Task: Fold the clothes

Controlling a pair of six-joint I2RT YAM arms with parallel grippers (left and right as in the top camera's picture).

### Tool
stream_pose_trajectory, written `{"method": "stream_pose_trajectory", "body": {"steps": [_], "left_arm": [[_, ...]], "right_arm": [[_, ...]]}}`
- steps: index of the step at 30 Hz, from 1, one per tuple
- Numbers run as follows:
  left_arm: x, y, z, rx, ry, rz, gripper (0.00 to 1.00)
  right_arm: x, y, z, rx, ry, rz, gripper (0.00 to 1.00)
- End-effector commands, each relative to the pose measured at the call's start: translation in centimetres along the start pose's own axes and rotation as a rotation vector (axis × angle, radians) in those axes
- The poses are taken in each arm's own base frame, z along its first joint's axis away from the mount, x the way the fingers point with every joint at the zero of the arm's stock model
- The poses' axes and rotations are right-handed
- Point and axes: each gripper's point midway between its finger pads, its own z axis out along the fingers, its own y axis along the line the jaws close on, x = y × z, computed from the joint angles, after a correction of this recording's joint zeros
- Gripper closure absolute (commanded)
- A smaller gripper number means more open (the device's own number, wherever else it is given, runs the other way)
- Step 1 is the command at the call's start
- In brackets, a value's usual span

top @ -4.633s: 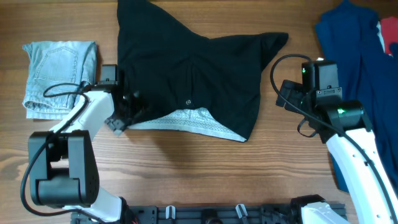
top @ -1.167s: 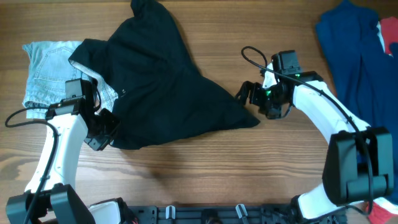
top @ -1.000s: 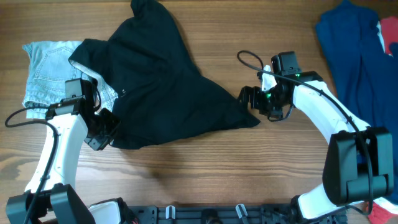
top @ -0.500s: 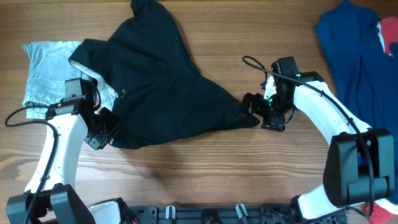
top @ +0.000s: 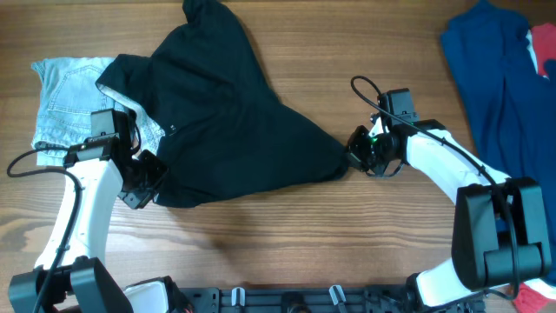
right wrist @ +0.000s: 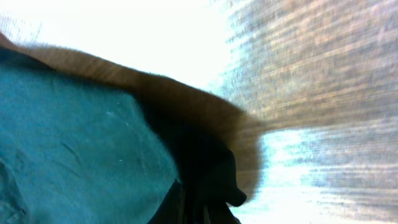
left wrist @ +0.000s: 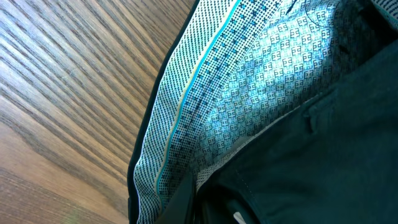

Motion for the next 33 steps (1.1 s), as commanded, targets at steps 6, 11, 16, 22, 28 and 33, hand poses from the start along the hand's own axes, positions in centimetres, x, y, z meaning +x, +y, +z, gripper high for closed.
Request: {"method": "stream_pose_trajectory", "body": {"steps": [6, 11, 16, 22, 28, 33], "left_arm": [[-1.9, -8.0, -6.1, 0.379, -0.067, 0.167, 0.96], [-1.7, -10.7, -11.0, 0.461, -0.151, 0.270, 0.96], [2.2, -9.8, -9.5, 0.379, -0.027, 0.309, 0.96], [4.7, -11.2, -9.2, 0.381, 0.008, 0.400, 0.96], [9.1, -14.4, -7.3, 0.379, 0.082, 0.530, 0.95], [13.6, -19.4, -4.4, 0.423, 0.140, 0.600, 0.71]], "right_arm": [[-11.7, 4.0, -16.2, -0.092, -0.440, -0.089, 0.96], [-13.5, 3.8, -30.5, 0.034, -0.703, -0.173, 0.95], [-9.0, -1.6, -26.7, 0.259, -0.458, -0.160, 0.86], [-8.3, -9.4, -25.7, 0.608, -0.433, -0.022, 0.87], [-8.8, -11.8, -28.1, 0.776, -0.511, 0.035, 0.87], [-9.2, -12.2, -28.9, 0.813, -0.550, 0.057, 0.87]]}}
